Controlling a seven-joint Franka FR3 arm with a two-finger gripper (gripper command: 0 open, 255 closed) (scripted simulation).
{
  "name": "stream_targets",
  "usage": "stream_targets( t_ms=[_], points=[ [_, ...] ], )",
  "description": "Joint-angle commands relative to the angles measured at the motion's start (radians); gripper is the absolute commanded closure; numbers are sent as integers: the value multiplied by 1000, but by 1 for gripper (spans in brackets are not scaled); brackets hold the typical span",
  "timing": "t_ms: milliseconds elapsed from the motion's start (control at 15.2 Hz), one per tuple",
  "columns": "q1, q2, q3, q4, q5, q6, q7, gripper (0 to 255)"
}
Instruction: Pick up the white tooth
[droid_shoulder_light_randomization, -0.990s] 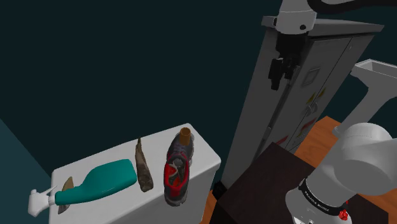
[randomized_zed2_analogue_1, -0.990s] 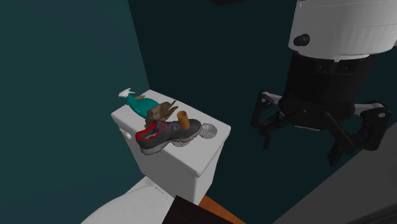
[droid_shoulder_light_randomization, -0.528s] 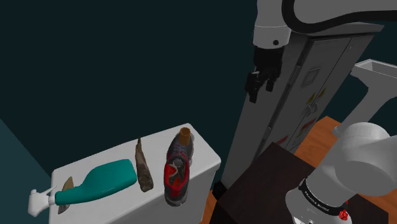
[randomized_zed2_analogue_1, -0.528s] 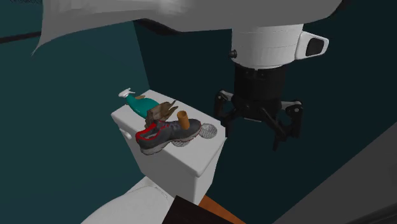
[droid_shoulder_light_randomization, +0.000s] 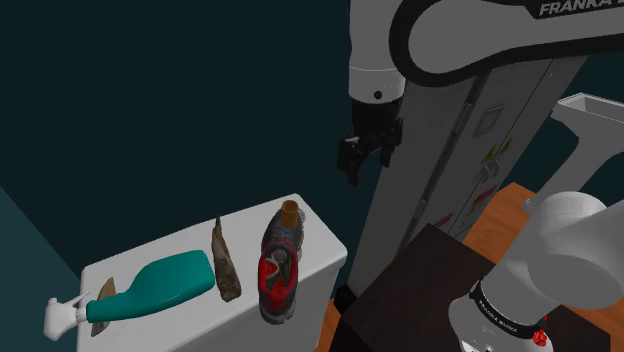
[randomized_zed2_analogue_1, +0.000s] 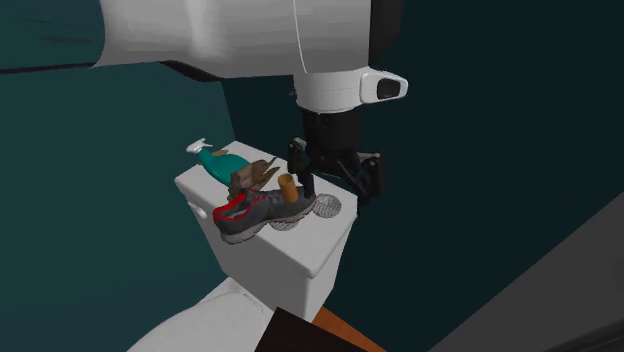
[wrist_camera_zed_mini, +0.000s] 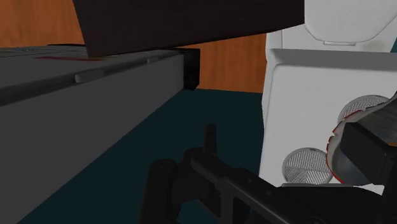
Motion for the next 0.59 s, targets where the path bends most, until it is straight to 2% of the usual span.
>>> stream_targets(
  t_ms=[0,264,528],
  points=[
    [5,54,42,22,14,38,58,0],
    [6,176,118,83,15,106,168,0],
    [8,316,188,165,-16,165,287,0]
  ],
)
